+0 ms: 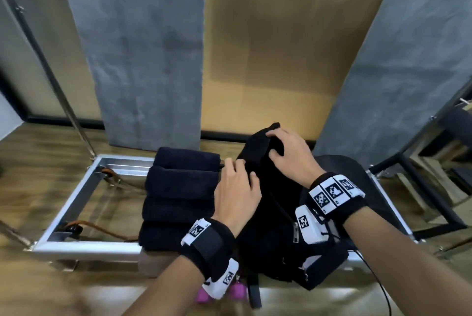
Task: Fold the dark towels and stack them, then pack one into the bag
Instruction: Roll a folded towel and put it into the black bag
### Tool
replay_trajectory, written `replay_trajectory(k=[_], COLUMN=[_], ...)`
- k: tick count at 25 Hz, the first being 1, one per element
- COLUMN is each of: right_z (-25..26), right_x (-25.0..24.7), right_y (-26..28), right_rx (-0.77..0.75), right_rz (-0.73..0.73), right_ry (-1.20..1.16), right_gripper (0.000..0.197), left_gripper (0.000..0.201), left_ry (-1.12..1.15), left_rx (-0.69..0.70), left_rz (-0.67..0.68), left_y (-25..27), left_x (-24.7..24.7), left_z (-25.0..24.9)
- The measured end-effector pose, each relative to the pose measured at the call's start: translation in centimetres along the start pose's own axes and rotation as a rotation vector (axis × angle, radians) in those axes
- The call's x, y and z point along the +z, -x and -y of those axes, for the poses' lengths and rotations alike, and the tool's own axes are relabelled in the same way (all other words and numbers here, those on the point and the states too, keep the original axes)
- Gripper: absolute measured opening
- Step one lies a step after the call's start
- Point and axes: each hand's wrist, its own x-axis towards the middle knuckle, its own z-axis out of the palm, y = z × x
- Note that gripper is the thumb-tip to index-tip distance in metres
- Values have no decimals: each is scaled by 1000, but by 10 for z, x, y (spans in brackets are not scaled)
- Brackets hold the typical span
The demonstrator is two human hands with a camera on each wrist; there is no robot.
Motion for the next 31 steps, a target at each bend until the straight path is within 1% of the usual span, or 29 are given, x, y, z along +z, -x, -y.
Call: replay_trajectory(k=[1,2,3,5,7,9,10,12,13,14,17,19,20,22,24,26,27,29,30,31], right_z=[23,45,64,93,111,121,124,127,128,129,130,128,126,120,110,94,85,68,58,47], right_x=[10,23,38,70,102,125,132,139,138,135,115,98,87,63,36,10,-4,-27,-38,-48], right_y=[-3,-5,-6,-7,-7,-4,-4,-5,-5,-4,3,11,15,19,20,24,26,31,33,34], right_rx=[-65,-111,-135,-153,-188,-215,-223,-232,-231,-225,-201,-177,-162,-102,74,249,303,366,401,445], right_rz=[7,58,143,342,482,503,477,427,419,419,437,442,426,357,328,365,390,420,388,329], right_ry=[-26,-49,-60,14,229,423,476,493,460,403,167,-7,-99,-291,-569,-827,-898,-926,-894,-849], right_gripper=[41,39,38,47,62,71,69,59,54,50,42,43,46,55,57,51,48,42,39,38], left_gripper=[19,10,8,19,25,36,46,68,77,83,88,82,77,67,62,60,59,60,61,61], left_ry=[98,181,240,330,487,704,824,1000,1045,1087,1219,1280,1309,1388,1458,1509,1515,1410,1287,1118], left_rx=[-65,-148,-237,-429,-639,-802,-856,-902,-907,-900,-878,-853,-827,-754,-658,-561,-522,-445,-404,-363], left_rz=[-83,-142,-177,-186,-172,-180,-193,-210,-209,-208,-273,-345,-359,-333,-245,-93,4,172,226,252], left_y=[6,12,18,29,35,36,35,34,33,32,29,25,21,11,-5,-21,-29,-44,-50,-56], left_x=[-8,-15,-22,-30,-34,-32,-32,-34,-36,-37,-45,-55,-59,-66,-67,-60,-54,-40,-31,-21], left_z=[14,29,45,75,99,113,116,119,120,121,116,104,96,79,54,24,8,-18,-28,-34])
